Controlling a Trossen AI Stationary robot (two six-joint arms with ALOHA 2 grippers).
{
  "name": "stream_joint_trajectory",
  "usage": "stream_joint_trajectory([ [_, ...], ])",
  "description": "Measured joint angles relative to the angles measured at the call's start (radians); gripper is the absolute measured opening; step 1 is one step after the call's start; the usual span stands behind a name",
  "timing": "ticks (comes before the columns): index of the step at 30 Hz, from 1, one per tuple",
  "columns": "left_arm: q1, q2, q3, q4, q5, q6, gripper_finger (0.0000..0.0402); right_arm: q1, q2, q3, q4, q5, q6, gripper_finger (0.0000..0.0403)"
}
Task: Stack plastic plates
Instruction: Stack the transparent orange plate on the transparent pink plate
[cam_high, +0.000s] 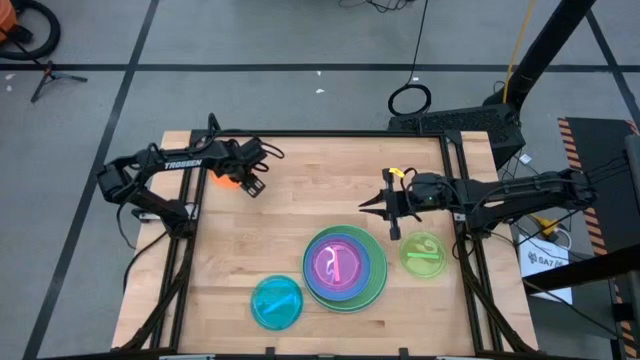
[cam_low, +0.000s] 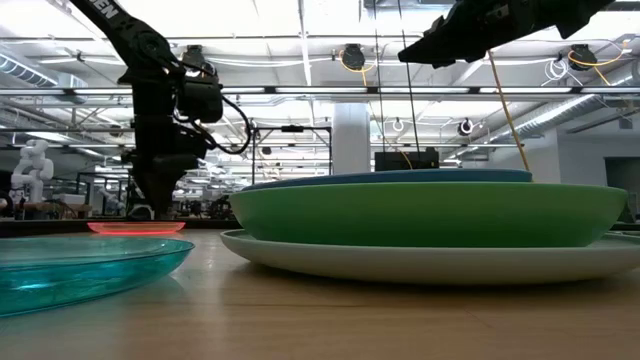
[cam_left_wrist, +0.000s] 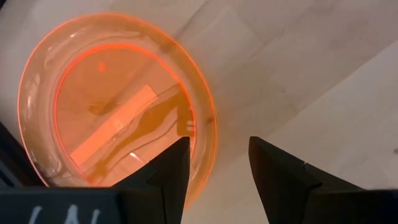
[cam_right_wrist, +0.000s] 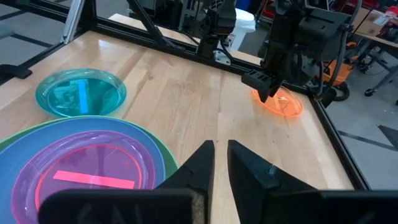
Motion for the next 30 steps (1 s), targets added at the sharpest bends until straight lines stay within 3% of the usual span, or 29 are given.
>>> stream_joint_trajectory([
  [20,0.0,0.003,-0.001,0.038,0.0,-0.009,0.017,0.0,0.0,0.0,0.0,0.0,0.002,0.0038],
  [30,0.0,0.12,-0.001,0.068,-0.005,0.003,0.017,0.0,0.0,0.0,0.0,0.001,0.007,0.0038],
])
